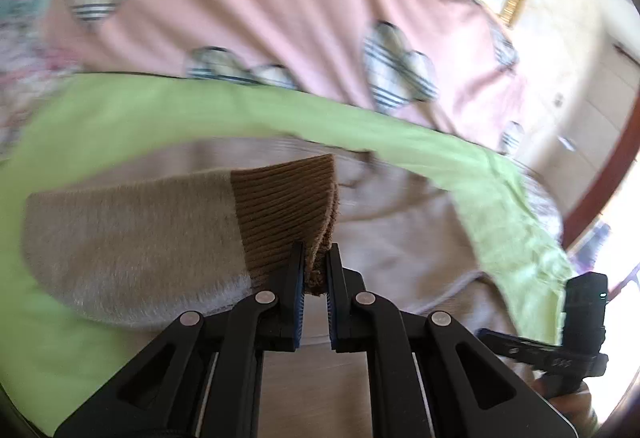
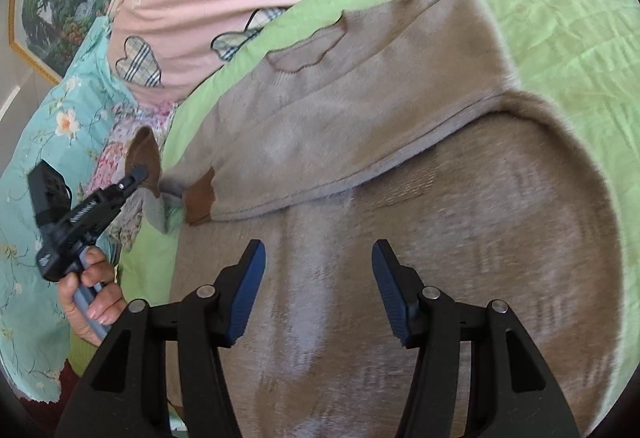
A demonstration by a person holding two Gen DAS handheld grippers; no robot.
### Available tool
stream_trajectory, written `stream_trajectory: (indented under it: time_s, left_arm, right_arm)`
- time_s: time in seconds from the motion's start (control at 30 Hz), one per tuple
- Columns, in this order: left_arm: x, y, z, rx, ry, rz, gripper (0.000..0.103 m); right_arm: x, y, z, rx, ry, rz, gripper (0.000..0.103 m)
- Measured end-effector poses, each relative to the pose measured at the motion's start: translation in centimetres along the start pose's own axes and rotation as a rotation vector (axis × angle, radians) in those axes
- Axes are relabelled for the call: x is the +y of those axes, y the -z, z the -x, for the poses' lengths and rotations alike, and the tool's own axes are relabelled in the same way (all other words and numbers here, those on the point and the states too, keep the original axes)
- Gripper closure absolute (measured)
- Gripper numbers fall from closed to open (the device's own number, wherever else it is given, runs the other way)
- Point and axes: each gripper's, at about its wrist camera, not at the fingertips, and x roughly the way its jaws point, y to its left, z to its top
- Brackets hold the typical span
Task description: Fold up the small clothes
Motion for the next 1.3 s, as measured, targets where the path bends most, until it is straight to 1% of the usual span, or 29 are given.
stream_trajectory:
  time_s: [0.13, 0.2, 0.23, 0.33, 0.4, 0.47, 0.53, 0.6, 0.67, 0.73, 0.83, 0.87, 0.9, 0.93, 0.97, 1.03, 1.1, 1.17, 1.2, 1.23, 1.3]
  left_arm:
    - [-4.8, 0.4, -4.8, 0.054, 0.081, -0.033, 0.096]
    - [-6.5, 0.8, -7.1, 0.094, 0.121, -0.039, 0.096]
    - [-7.0, 1.0, -8.2, 0.11, 0.127, -0.048, 0.096]
    - [-8.7, 2.0, -11.5, 0.178, 0.104, -0.086, 0.094]
    - [-8.9, 2.7, -13.0, 0.218, 0.084, -0.102, 0.09]
    - [-8.7, 3.2, -13.1, 0.237, 0.078, -0.107, 0.084]
    - [-8.2, 3.5, -12.0, 0.231, 0.078, -0.107, 0.08]
    - [-7.1, 3.7, -10.2, 0.204, 0.062, -0.105, 0.073]
    - [-5.7, 3.9, -8.1, 0.174, 0.031, -0.094, 0.071]
    - [-3.6, 4.3, -5.8, 0.145, -0.019, -0.073, 0.069]
    - [0.8, 4.8, -2.3, 0.092, -0.15, -0.015, 0.068]
    - [2.7, 5.0, -1.2, 0.073, -0.219, 0.018, 0.065]
    - [4.3, 5.1, -0.4, 0.061, -0.268, 0.046, 0.063]
    - [6.6, 5.1, 0.2, 0.052, -0.323, 0.094, 0.063]
    - [8.0, 5.0, 0.4, 0.056, -0.343, 0.126, 0.063]
    - [11.1, 4.9, 0.6, 0.063, -0.375, 0.191, 0.063]
    - [13.0, 4.7, 0.1, 0.076, -0.399, 0.213, 0.063]
    - [14.2, 4.5, -1.2, 0.11, -0.403, 0.219, 0.063]
    - [14.6, 4.5, -1.9, 0.128, -0.407, 0.222, 0.063]
    - [14.9, 4.5, -2.6, 0.139, -0.414, 0.222, 0.063]
    - [15.0, 4.2, -3.2, 0.119, -0.429, 0.211, 0.061]
  right_arm:
    - [-1.7, -0.5, 1.7, -0.053, 0.021, -0.039, 0.046]
    - [-2.6, -0.7, 2.3, -0.066, 0.03, -0.052, 0.046]
    - [-3.0, -0.9, 2.4, -0.069, 0.035, -0.059, 0.046]
    - [-4.1, -1.3, 2.8, -0.084, 0.044, -0.085, 0.046]
    - [-4.5, -1.6, 2.8, -0.09, 0.047, -0.092, 0.046]
    - [-4.7, -2.0, 2.7, -0.093, 0.047, -0.091, 0.046]
    - [-4.6, -2.4, 2.4, -0.094, 0.043, -0.086, 0.046]
    - [-4.2, -2.9, 1.9, -0.094, 0.035, -0.079, 0.046]
    - [-3.6, -3.4, 1.2, -0.088, 0.022, -0.069, 0.046]
    - [-3.1, -3.9, 0.1, -0.077, 0.001, -0.058, 0.046]
    - [-2.2, -4.9, -2.2, -0.046, -0.028, -0.055, 0.046]
    - [-2.1, -5.0, -2.7, -0.039, -0.033, -0.055, 0.046]
    - [-1.8, -5.3, -3.5, -0.032, -0.035, -0.05, 0.046]
    - [-1.4, -5.6, -4.3, -0.032, -0.032, -0.041, 0.046]
    - [-1.2, -5.8, -4.8, -0.035, -0.028, -0.036, 0.046]
    - [-0.8, -6.4, -6.7, -0.025, 0.009, -0.028, 0.046]
    - [-0.9, -6.7, -8.3, 0.005, 0.019, -0.046, 0.046]
    - [-0.7, -6.9, -9.6, 0.024, -0.001, -0.057, 0.046]
    - [-0.4, -6.9, -10.0, 0.035, -0.013, -0.049, 0.05]
    - [0.2, -7.0, -10.4, 0.049, -0.027, -0.028, 0.069]
    - [0.9, -7.3, -10.1, 0.048, -0.043, 0.003, 0.092]
